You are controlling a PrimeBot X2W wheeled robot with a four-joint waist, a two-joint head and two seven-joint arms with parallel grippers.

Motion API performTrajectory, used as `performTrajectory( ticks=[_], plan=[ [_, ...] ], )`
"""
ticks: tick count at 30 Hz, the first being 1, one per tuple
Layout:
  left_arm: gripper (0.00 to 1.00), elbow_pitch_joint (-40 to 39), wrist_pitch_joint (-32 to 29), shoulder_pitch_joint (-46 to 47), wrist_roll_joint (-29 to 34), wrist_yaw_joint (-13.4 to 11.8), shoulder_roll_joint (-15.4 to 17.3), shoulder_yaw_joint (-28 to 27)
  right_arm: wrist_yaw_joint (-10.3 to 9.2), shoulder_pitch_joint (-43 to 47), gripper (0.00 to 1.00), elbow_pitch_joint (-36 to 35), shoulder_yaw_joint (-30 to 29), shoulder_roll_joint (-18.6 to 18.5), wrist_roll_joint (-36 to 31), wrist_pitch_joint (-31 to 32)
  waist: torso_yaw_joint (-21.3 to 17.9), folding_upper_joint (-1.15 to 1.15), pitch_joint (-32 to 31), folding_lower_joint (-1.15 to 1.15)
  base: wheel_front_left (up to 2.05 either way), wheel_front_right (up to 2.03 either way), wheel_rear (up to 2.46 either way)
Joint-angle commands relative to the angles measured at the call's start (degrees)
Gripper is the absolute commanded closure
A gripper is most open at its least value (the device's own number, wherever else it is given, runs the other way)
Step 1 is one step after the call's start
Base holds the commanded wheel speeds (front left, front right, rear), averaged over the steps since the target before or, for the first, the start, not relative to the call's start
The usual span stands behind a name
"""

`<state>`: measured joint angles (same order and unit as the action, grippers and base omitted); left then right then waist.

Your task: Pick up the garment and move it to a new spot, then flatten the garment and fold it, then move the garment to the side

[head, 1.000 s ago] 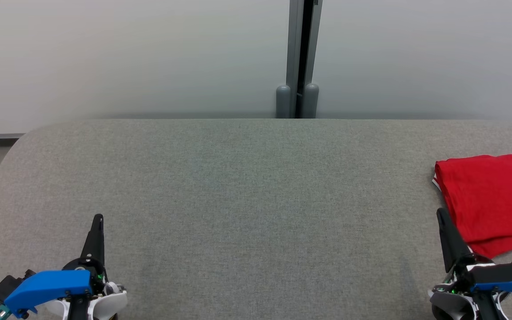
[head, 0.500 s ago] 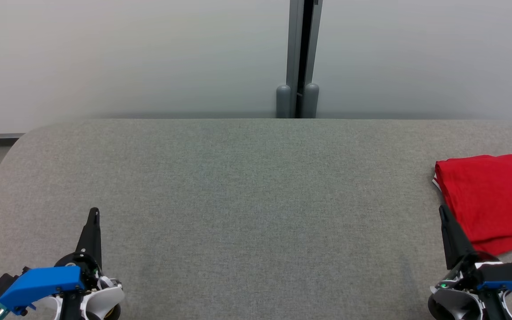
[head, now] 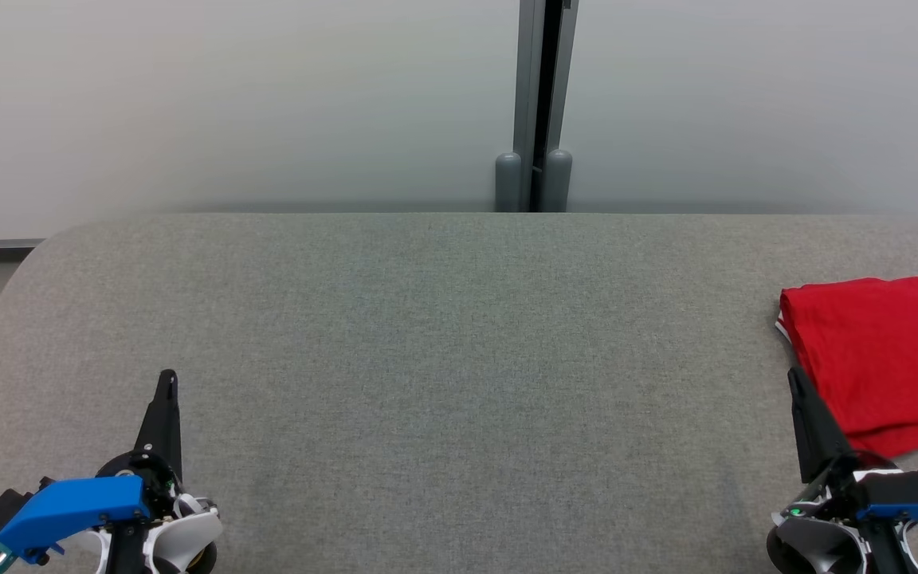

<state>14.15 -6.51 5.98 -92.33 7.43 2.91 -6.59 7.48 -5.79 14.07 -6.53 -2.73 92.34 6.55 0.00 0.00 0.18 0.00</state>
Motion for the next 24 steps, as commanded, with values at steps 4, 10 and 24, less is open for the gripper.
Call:
performTrajectory(
  ticks=[4, 10, 24],
  plan=[
    [1.0, -0.22, -0.25, 0.57, -0.15, 0.21, -0.12, -0.15, 0.02, -0.8, 1.0, -0.19, -0.11, -0.27, 0.15, 0.16, 0.0, 0.0, 0.0, 0.0, 0.0, 0.0, 0.0],
    [1.0, -0.22, -0.24, 0.57, -0.15, 0.21, -0.11, -0.15, 0.02, -0.8, 1.0, -0.19, -0.11, -0.27, 0.15, 0.16, 0.0, 0.0, 0.0, 0.0, 0.0, 0.0, 0.0],
    [1.0, -0.23, -0.24, 0.57, -0.15, 0.21, -0.11, -0.14, 0.02, -0.8, 1.0, -0.19, -0.1, -0.27, 0.15, 0.16, 0.0, 0.0, 0.0, 0.0, 0.0, 0.0, 0.0]
  ],
)
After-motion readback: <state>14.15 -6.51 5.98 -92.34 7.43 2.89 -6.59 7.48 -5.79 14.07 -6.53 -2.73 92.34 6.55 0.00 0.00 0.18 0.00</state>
